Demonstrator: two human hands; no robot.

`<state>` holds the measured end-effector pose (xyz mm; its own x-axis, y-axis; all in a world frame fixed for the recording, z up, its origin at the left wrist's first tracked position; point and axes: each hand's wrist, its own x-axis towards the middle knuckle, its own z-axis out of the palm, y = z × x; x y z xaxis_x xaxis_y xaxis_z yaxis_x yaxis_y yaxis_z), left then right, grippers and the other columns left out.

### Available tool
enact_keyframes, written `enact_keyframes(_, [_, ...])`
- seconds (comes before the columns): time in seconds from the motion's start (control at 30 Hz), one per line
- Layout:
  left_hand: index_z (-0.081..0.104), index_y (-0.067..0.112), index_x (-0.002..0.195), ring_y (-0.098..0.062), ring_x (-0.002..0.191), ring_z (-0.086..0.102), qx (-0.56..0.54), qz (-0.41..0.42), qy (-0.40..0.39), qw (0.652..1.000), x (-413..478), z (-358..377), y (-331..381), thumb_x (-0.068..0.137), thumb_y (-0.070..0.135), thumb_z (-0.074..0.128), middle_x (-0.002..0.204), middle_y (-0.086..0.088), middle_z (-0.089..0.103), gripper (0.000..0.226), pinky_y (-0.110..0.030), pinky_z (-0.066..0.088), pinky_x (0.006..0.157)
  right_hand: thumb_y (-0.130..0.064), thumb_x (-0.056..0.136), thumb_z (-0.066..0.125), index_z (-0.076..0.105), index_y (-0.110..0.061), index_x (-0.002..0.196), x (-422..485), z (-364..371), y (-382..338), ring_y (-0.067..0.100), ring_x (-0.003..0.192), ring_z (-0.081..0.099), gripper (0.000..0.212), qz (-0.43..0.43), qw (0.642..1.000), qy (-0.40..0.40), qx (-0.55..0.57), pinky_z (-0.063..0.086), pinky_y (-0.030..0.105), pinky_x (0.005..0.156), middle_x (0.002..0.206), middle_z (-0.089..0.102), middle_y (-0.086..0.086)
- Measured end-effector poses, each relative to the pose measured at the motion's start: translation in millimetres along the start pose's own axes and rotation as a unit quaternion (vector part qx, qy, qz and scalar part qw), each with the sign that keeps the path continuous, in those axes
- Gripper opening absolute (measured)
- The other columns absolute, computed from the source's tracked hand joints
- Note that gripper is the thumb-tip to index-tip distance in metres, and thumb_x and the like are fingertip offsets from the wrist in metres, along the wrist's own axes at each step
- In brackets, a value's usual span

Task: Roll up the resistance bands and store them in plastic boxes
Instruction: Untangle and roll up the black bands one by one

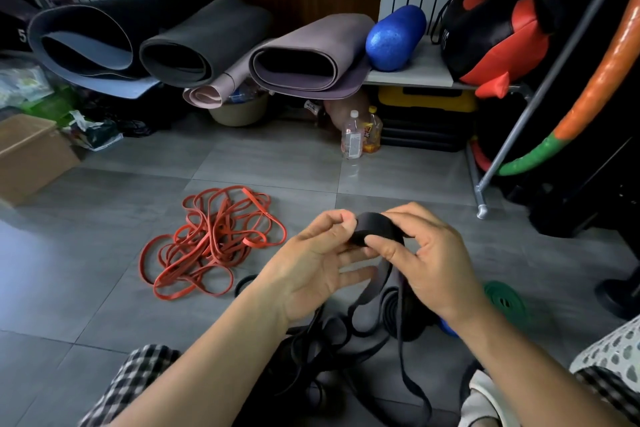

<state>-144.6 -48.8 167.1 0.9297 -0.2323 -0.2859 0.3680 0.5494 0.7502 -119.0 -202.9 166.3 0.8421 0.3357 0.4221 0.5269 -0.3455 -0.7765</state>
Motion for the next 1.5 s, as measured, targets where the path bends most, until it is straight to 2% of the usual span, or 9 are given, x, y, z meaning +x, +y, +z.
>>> enact_keyframes(0.1, [0.065, 0.02, 0.089, -0.018, 0.081, 0.057, 0.273, 0.116, 0.081, 0.951, 2.7, -2.6, 0.5, 0.088, 0.01, 0.057, 0.088, -0.004, 0.065, 0.013, -0.025, 0.048, 0.068, -0.031, 0.078, 0.07, 0.072, -0.013, 0.093, 4.9, -10.7, 4.1, 0.009, 0.081, 0.058, 0.023, 0.04, 0.996, -0.056, -0.05, 0.047, 0.023, 0.07, 0.084, 0.062, -0.008])
enact_keyframes(0.2, [0.069, 0.026, 0.09, -0.013, 0.074, 0.063, 0.377, 0.15, 0.054, 0.912, 1.3, -3.3, 6.0, 0.087, 0.0, 0.058, 0.08, 0.006, 0.069, 0.029, -0.023, 0.051, 0.073, -0.024, 0.08, 0.069, 0.072, -0.014, 0.089, 7.6, -17.8, 3.5, 0.012, 0.077, 0.057, 0.014, 0.052, 0.989, -0.116, -0.073, 0.045, 0.036, 0.072, 0.082, 0.061, -0.004])
enact_keyframes(0.5, [0.069, 0.014, 0.088, -0.021, 0.073, 0.068, 0.371, 0.146, 0.038, 0.916, -3.7, 1.4, 11.2, 0.074, 0.003, 0.071, 0.08, -0.01, 0.07, 0.018, -0.028, 0.055, 0.078, -0.03, 0.081, 0.067, 0.068, -0.015, 0.091, 8.3, -18.2, -6.7, 0.012, 0.079, 0.055, 0.018, 0.019, 0.977, -0.156, -0.142, 0.044, 0.032, 0.071, 0.084, 0.055, -0.007])
enact_keyframes(0.9, [0.065, 0.004, 0.094, -0.019, 0.092, 0.067, 0.062, 0.188, -0.04, 0.979, -5.9, 6.7, 4.9, 0.081, 0.01, 0.058, 0.095, -0.01, 0.07, 0.016, -0.025, 0.054, 0.077, -0.029, 0.064, 0.068, 0.066, -0.028, 0.092, 5.3, -0.7, -11.6, 0.003, 0.091, 0.066, 0.028, 0.145, 0.958, -0.015, 0.247, 0.048, 0.013, 0.079, 0.091, 0.072, -0.009])
enact_keyframes(1.03, [0.063, 0.011, 0.095, -0.015, 0.083, 0.068, 0.149, 0.147, 0.004, 0.978, -4.8, 4.0, 8.5, 0.081, 0.007, 0.059, 0.101, -0.01, 0.066, 0.016, -0.024, 0.056, 0.074, -0.036, 0.067, 0.067, 0.067, -0.027, 0.087, 5.9, -7.4, -7.5, 0.007, 0.08, 0.062, 0.022, 0.119, 0.988, -0.031, 0.092, 0.048, 0.019, 0.071, 0.084, 0.068, -0.003])
enact_keyframes(1.13, [0.063, 0.029, 0.097, -0.008, 0.075, 0.064, 0.425, 0.164, 0.05, 0.889, -1.9, -1.2, 17.9, 0.081, 0.003, 0.065, 0.107, -0.003, 0.059, 0.031, -0.021, 0.054, 0.071, -0.028, 0.076, 0.071, 0.069, -0.013, 0.09, 7.5, -10.3, -0.6, 0.013, 0.073, 0.055, 0.021, 0.067, 0.988, -0.089, -0.105, 0.043, 0.027, 0.065, 0.077, 0.057, -0.004])
enact_keyframes(1.2, [0.065, 0.028, 0.091, -0.006, 0.069, 0.06, 0.47, 0.182, 0.045, 0.863, -2.2, -0.1, 20.5, 0.078, 0.001, 0.068, 0.095, 0.0, 0.059, 0.031, -0.017, 0.051, 0.07, -0.026, 0.078, 0.071, 0.069, -0.011, 0.093, 7.2, -7.0, 0.5, 0.013, 0.073, 0.053, 0.022, 0.038, 0.98, -0.111, -0.158, 0.042, 0.027, 0.065, 0.076, 0.054, -0.005])
enact_keyframes(1.33, [0.066, 0.02, 0.088, -0.009, 0.07, 0.067, 0.357, 0.21, 0.07, 0.907, -4.4, 1.8, 19.1, 0.075, 0.007, 0.069, 0.077, 0.001, 0.07, 0.019, -0.02, 0.053, 0.077, -0.021, 0.071, 0.075, 0.068, -0.024, 0.092, 10.2, -8.8, -6.4, 0.001, 0.08, 0.058, 0.023, 0.109, 0.991, -0.057, 0.051, 0.043, 0.011, 0.071, 0.084, 0.063, -0.009])
enact_keyframes(1.5, [0.064, 0.003, 0.097, -0.016, 0.085, 0.068, 0.079, 0.187, 0.022, 0.979, -4.0, 6.9, 5.6, 0.072, 0.012, 0.059, 0.091, -0.005, 0.071, 0.027, -0.023, 0.055, 0.074, -0.023, 0.063, 0.069, 0.069, -0.02, 0.089, 6.1, 1.1, -12.7, 0.003, 0.083, 0.066, 0.026, 0.161, 0.945, 0.01, 0.284, 0.047, 0.011, 0.072, 0.084, 0.073, -0.006])
